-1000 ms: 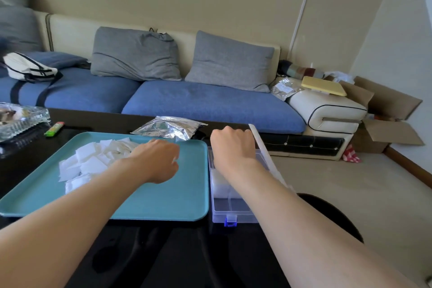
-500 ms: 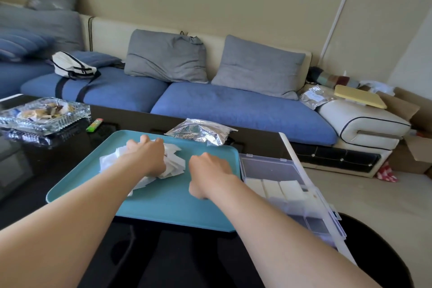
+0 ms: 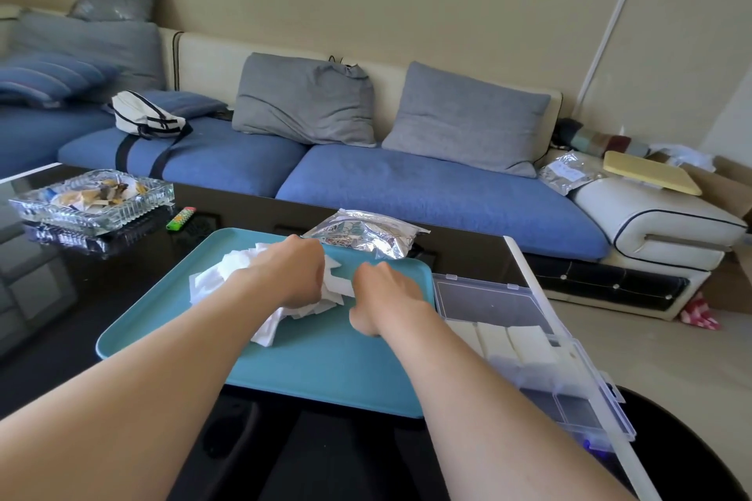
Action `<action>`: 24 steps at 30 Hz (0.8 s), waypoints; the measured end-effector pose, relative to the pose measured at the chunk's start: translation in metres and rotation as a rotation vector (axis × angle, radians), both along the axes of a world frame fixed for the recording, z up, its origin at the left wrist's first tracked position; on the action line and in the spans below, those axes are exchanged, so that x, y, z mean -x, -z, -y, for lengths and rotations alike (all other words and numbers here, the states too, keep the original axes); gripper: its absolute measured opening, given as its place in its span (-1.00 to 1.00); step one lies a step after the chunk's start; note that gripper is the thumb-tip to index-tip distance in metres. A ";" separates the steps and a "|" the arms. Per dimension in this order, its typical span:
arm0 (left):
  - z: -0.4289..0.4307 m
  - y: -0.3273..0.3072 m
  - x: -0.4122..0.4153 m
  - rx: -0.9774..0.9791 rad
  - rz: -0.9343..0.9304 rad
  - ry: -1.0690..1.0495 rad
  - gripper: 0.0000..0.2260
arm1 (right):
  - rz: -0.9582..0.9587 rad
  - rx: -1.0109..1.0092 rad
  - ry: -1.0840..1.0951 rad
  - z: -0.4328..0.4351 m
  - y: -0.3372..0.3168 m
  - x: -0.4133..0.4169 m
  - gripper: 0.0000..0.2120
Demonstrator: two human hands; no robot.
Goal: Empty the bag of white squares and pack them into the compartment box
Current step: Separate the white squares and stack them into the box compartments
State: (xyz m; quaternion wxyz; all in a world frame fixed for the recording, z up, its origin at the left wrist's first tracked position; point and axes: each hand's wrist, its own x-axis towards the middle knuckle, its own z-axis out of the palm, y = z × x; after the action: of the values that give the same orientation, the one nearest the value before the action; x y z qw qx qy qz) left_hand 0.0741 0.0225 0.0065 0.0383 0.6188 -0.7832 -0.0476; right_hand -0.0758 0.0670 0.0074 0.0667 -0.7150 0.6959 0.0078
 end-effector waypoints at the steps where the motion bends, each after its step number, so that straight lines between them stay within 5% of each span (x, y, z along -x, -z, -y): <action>1: -0.001 -0.002 0.000 0.029 -0.030 -0.016 -0.91 | 0.037 0.012 0.009 0.004 0.004 0.001 -0.83; 7: 0.012 0.005 -0.004 0.209 -0.138 -0.054 -0.87 | 0.081 -0.024 -0.121 0.019 0.023 -0.004 -0.58; 18: 0.035 0.027 -0.002 -0.063 -0.041 -0.033 -0.82 | 0.151 -0.062 -0.171 0.041 0.020 -0.009 -0.68; 22: 0.031 0.022 0.002 -0.039 -0.149 0.046 -0.76 | 0.142 -0.111 -0.185 0.042 0.020 0.003 -0.88; 24: 0.028 0.018 0.005 -0.042 -0.234 0.115 -0.69 | 0.136 -0.159 -0.145 0.038 0.018 0.009 -0.77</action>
State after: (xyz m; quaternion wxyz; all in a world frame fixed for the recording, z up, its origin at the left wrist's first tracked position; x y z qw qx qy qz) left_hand 0.0695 -0.0056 -0.0111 0.1135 0.5638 -0.8064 -0.1380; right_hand -0.0844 0.0286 -0.0111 0.1697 -0.7547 0.6335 0.0192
